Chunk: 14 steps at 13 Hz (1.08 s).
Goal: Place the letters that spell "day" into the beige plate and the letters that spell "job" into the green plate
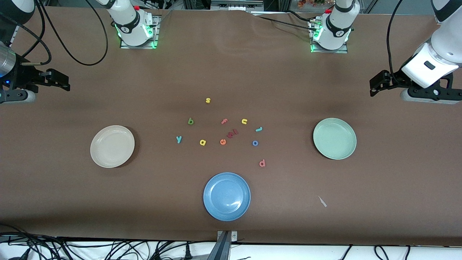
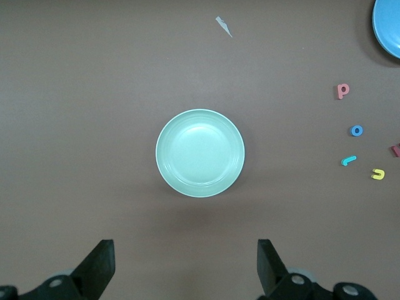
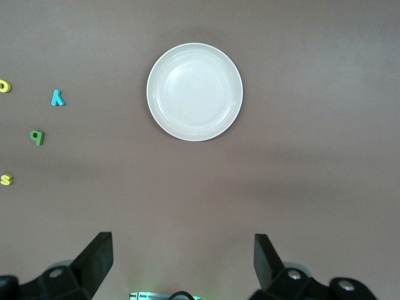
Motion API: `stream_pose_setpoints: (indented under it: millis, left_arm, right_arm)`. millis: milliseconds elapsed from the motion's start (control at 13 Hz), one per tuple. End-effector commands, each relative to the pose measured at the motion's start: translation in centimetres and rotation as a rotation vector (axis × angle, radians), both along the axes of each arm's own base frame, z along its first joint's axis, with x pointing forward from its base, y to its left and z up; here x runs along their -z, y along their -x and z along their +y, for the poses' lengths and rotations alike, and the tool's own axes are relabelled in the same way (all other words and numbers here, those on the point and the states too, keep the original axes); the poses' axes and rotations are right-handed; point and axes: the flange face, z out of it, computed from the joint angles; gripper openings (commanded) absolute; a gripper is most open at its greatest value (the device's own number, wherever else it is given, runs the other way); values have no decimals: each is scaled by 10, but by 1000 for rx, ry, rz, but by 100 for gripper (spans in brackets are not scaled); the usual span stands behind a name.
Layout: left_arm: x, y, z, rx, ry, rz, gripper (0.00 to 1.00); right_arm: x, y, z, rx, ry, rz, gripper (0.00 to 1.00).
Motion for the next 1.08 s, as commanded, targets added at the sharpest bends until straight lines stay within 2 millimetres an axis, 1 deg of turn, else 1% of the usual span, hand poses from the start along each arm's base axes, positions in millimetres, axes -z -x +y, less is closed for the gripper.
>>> stream_pose_setpoints:
  millis: [0,308,1000]
  left_arm:
    - [-7,-5,1,-5,18,6,100]
    - [-5,-6,0,0,18,9,100]
    - [0,-6,-1,9,16,15,100]
  right_arm:
    - [-4,0,-1,3,5,9,100]
    - [-6,0,0,0,2,4,100]
    - [-4,0,-1,2,2,11,100]
